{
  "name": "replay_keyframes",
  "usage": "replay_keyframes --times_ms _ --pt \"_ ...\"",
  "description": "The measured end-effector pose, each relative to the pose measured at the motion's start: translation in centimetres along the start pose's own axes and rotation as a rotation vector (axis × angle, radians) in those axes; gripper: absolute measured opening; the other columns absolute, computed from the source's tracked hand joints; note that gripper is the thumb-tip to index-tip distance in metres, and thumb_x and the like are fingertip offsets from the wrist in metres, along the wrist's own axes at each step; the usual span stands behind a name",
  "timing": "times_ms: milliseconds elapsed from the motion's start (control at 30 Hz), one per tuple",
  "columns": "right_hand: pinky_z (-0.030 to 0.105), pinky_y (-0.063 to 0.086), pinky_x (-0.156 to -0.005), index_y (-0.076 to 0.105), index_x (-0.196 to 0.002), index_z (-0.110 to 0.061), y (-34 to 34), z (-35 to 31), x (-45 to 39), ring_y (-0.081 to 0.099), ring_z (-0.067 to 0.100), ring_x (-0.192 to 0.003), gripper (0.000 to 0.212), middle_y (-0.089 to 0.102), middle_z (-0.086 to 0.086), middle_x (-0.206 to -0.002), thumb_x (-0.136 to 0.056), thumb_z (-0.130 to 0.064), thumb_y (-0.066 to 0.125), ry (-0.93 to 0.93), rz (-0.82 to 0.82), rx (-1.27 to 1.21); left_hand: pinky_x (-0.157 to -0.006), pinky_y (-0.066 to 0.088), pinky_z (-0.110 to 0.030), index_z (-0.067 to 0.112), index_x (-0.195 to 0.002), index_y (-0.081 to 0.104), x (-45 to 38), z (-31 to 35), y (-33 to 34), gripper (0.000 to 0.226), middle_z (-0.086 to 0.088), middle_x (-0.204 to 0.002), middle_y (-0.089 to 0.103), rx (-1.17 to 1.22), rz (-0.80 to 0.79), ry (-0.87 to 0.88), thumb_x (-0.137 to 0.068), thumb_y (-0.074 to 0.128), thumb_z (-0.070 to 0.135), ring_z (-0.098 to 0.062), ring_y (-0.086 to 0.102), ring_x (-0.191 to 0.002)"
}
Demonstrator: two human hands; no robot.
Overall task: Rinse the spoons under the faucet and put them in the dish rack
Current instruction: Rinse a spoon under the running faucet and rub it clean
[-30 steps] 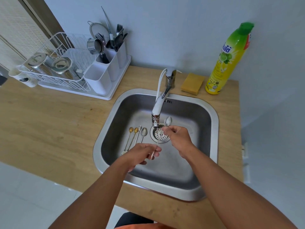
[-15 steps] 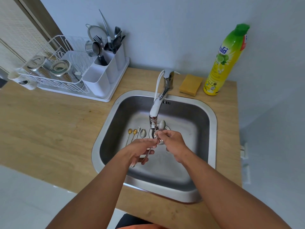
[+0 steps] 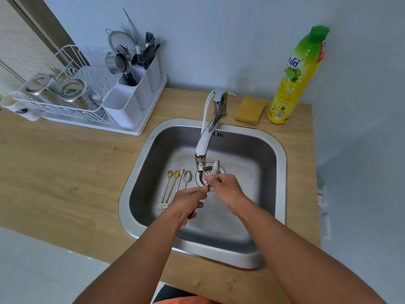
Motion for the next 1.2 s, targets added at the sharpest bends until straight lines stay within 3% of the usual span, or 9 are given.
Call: replay_keyframes --times_ms 100,167,300,433,533,733,833,1067,1200 --pt "0.020 0.041 -0.059 0.078 -0.078 -0.025 -0.3 -0.4 0.1 0.060 -0.002 -0.062 0.022 0.077 -0.012 -0.083 -0.097 -0.031 0.067 0.009 0.009 -0.006 -0.070 0.052 -0.030 0.028 -0.099 0.080 0.1 1.1 0.3 0.030 0.011 -0.098 0.076 0.034 -0.018 -0.029 -0.083 0.081 0.053 -0.011 0.069 -0.085" --pt "0.016 0.040 -0.052 0.080 -0.084 -0.023 -0.2 -0.5 0.3 0.057 -0.004 -0.054 0.022 0.077 -0.018 -0.081 -0.098 -0.032 0.066 0.030 -0.023 -0.029 -0.063 0.050 -0.028 0.026 -0.100 0.080 0.1 1.8 0.3 0.037 0.009 -0.095 0.077 0.037 0.003 -0.014 -0.080 0.081 0.058 -0.010 0.068 -0.081" --pt "0.022 0.036 -0.049 0.082 -0.088 -0.030 0.0 -0.6 0.6 0.047 0.009 -0.064 0.021 0.075 -0.027 -0.081 -0.100 -0.034 0.064 0.075 -0.102 -0.032 -0.046 0.042 -0.025 0.025 -0.096 0.080 0.2 1.6 -0.3 0.029 0.004 -0.094 0.078 0.042 0.019 0.039 -0.084 0.080 0.051 -0.012 0.067 -0.075" --pt "0.019 0.040 -0.051 0.082 -0.091 -0.030 0.6 -0.5 0.6 0.052 0.003 -0.063 0.018 0.073 -0.025 -0.074 -0.099 -0.032 0.066 0.064 -0.107 0.006 -0.063 0.053 -0.030 0.028 -0.099 0.080 0.4 0.9 -1.2 0.021 0.006 -0.097 0.080 0.031 0.014 0.061 -0.088 0.079 0.046 -0.014 0.072 -0.090" --pt "0.015 0.040 -0.056 0.080 -0.091 -0.030 0.8 -0.8 0.4 0.059 -0.004 -0.065 0.021 0.075 -0.020 -0.092 -0.102 -0.031 0.062 0.027 -0.072 0.014 -0.080 0.056 -0.036 0.032 -0.096 0.081 0.8 0.0 -1.6 0.019 0.015 -0.091 0.080 -0.037 -0.015 0.053 -0.087 0.079 0.048 -0.015 0.071 -0.095" --pt "0.023 0.037 -0.049 0.080 -0.085 -0.033 -0.8 -1.5 -0.6 0.046 0.003 -0.051 0.026 0.070 -0.025 -0.072 -0.102 -0.034 0.061 0.042 0.041 -0.052 -0.074 0.055 -0.030 0.034 -0.097 0.079 1.6 -1.0 -2.3 0.018 0.018 -0.088 0.079 -0.242 -0.089 0.067 -0.087 0.078 0.049 -0.009 0.073 -0.092" --pt "0.021 0.037 -0.050 0.082 -0.087 -0.026 -1.4 -0.9 -0.9 0.050 -0.004 -0.042 0.016 0.075 -0.014 -0.074 -0.095 -0.034 0.071 0.043 0.108 -0.065 -0.078 0.056 -0.031 0.033 -0.099 0.078 1.7 -1.2 -2.3 0.017 0.019 -0.087 0.079 -0.288 -0.142 0.063 -0.089 0.077 0.047 -0.009 0.073 -0.091" --pt "0.023 0.035 -0.051 0.074 -0.075 -0.017 -1.9 3.1 -1.2 0.048 0.006 -0.047 0.024 0.078 0.001 -0.086 -0.095 -0.027 0.069 0.149 0.200 0.059 -0.064 0.049 -0.025 0.028 -0.091 0.081 1.1 -1.9 -1.9 0.020 0.015 -0.082 0.079 -0.406 -0.163 0.082 -0.089 0.077 0.047 -0.009 0.068 -0.079" --pt "0.031 0.049 -0.066 0.073 -0.071 -0.014 -3.1 5.9 -1.7 0.063 0.025 -0.071 0.027 0.077 0.008 -0.085 -0.093 -0.029 0.069 0.240 0.279 0.174 -0.077 0.057 -0.032 0.028 -0.078 0.076 -0.6 -1.3 -3.5 0.017 0.010 -0.082 0.077 -0.491 0.035 0.137 -0.091 0.076 0.040 -0.012 0.068 -0.079"
Point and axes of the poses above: each hand's wrist, its own x-axis away from the middle knuckle, its own y-axis out of the palm, z = x × y, the point moved 4 cm from there along -x, towards the middle knuckle
